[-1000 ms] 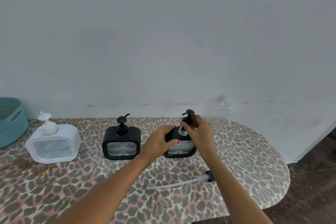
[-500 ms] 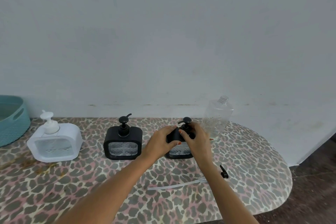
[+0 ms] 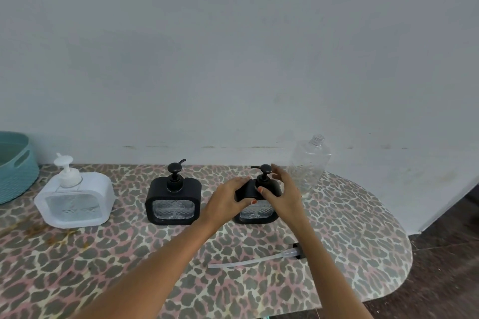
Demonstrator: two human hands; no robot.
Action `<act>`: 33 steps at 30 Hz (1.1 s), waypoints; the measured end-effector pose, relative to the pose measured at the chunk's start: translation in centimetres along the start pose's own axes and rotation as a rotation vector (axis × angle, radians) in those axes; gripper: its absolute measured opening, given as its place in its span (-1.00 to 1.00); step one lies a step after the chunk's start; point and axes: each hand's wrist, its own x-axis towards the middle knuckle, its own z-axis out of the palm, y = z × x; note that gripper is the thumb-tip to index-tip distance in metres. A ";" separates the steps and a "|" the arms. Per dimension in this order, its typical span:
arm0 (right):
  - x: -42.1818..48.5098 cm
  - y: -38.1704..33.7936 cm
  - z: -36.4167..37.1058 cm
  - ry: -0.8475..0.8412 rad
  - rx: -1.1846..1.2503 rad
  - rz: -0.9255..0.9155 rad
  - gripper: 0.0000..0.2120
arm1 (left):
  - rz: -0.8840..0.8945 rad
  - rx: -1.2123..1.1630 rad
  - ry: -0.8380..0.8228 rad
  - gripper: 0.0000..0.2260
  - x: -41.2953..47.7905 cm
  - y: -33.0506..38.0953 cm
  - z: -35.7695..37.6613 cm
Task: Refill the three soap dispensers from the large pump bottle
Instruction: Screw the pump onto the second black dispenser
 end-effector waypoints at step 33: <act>0.6 -0.7 1.4 0.068 -0.072 0.107 -0.62 | 0.011 0.011 -0.004 -0.50 0.0 -0.3 0.1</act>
